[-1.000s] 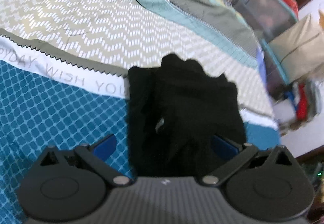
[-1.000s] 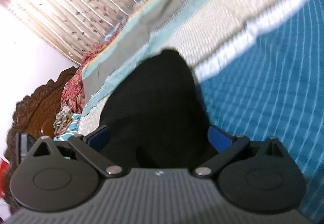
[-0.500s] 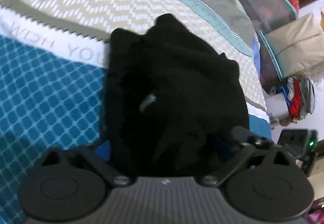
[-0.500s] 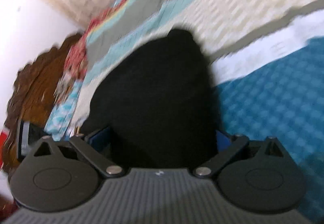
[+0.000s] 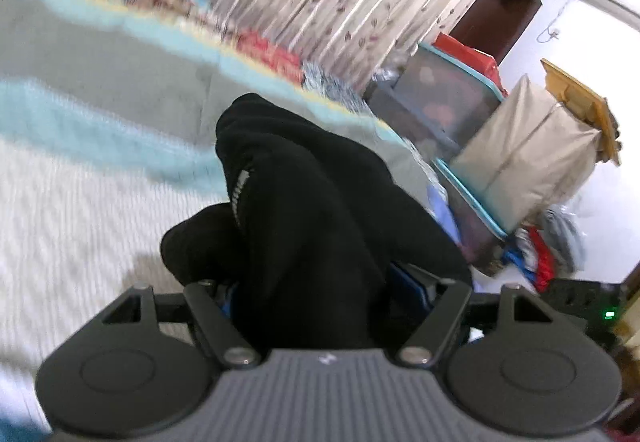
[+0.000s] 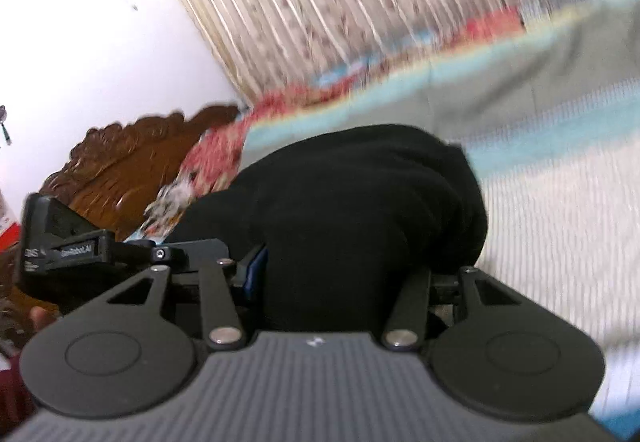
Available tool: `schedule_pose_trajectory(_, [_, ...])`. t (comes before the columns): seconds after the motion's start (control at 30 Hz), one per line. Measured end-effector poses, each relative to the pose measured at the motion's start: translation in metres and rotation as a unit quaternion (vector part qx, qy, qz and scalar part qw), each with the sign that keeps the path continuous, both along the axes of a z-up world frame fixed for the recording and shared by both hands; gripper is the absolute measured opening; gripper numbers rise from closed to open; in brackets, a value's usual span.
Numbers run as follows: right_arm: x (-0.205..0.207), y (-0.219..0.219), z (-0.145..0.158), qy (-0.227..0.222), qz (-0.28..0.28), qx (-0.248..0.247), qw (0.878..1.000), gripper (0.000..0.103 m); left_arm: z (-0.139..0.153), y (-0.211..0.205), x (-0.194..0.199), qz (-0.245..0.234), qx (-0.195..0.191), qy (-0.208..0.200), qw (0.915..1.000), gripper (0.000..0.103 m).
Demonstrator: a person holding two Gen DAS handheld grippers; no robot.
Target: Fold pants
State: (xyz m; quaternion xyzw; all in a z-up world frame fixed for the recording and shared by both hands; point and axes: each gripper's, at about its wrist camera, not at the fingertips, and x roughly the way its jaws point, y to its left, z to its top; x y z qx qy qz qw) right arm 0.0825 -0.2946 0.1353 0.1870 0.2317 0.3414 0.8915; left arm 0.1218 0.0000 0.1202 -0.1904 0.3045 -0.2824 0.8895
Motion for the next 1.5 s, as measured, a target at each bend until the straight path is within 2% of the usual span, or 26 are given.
schedule_pose_trajectory(0.1, [0.037,0.009,0.001,-0.040,-0.015,-0.022,0.999,0.053,-0.015,-0.008,0.041,0.009,0.022,0.008,0.9997,0.072])
schedule_pose_trajectory(0.2, [0.072,0.017,-0.018,-0.040,-0.035,-0.055,0.997,0.053,-0.048,-0.010,0.072,0.022,0.034,0.050,0.9979,0.072])
schedule_pose_trajectory(0.27, [0.091,0.016,-0.040,-0.014,-0.042,-0.076,0.996,0.053,-0.082,-0.016,0.094,0.028,0.058,0.101,0.9928,0.072])
schedule_pose_trajectory(0.33, [0.109,0.016,-0.073,0.044,-0.052,-0.095,0.993,0.053,-0.107,-0.022,0.097,0.036,0.092,0.130,0.9865,0.074])
schedule_pose_trajectory(0.37, [0.114,0.018,-0.085,0.069,-0.055,-0.104,0.991,0.056,-0.113,-0.026,0.093,0.041,0.107,0.126,0.9855,0.083])
schedule_pose_trajectory(0.4, [0.116,0.017,-0.097,0.089,-0.058,-0.106,0.989,0.059,-0.113,-0.028,0.088,0.047,0.112,0.119,0.9853,0.088])
schedule_pose_trajectory(0.5, [0.108,0.005,-0.107,0.118,-0.069,-0.062,0.989,0.064,-0.105,-0.033,0.076,0.064,0.120,0.123,0.9831,0.088])
schedule_pose_trajectory(0.6, [0.096,-0.001,-0.098,0.123,-0.085,-0.059,0.987,0.067,-0.091,-0.034,0.062,0.087,0.151,0.125,0.9767,0.093])
schedule_pose_trajectory(0.67, [0.082,-0.004,-0.092,0.123,-0.097,-0.055,0.986,0.075,-0.085,-0.035,0.043,0.100,0.175,0.125,0.9715,0.096])
schedule_pose_trajectory(0.73, [0.066,-0.008,-0.089,0.127,-0.109,-0.052,0.984,0.076,-0.082,-0.037,0.030,0.103,0.192,0.132,0.9670,0.097])
schedule_pose_trajectory(0.9, [0.038,-0.002,-0.089,0.154,-0.135,-0.064,0.977,0.077,-0.090,-0.043,-0.022,0.105,0.231,0.165,0.9532,0.098])
schedule_pose_trajectory(1.07, [-0.015,-0.002,-0.094,0.180,-0.145,-0.084,0.969,0.077,-0.106,-0.039,-0.079,0.111,0.252,0.194,0.9417,0.100])
schedule_pose_trajectory(1.23, [-0.065,-0.003,-0.096,0.186,-0.151,-0.112,0.964,0.078,-0.111,-0.046,-0.124,0.125,0.301,0.187,0.9267,0.103])
schedule_pose_trajectory(1.5, [-0.122,0.002,-0.104,0.183,-0.156,-0.133,0.961,0.081,-0.110,-0.051,-0.166,0.138,0.316,0.190,0.9194,0.103])
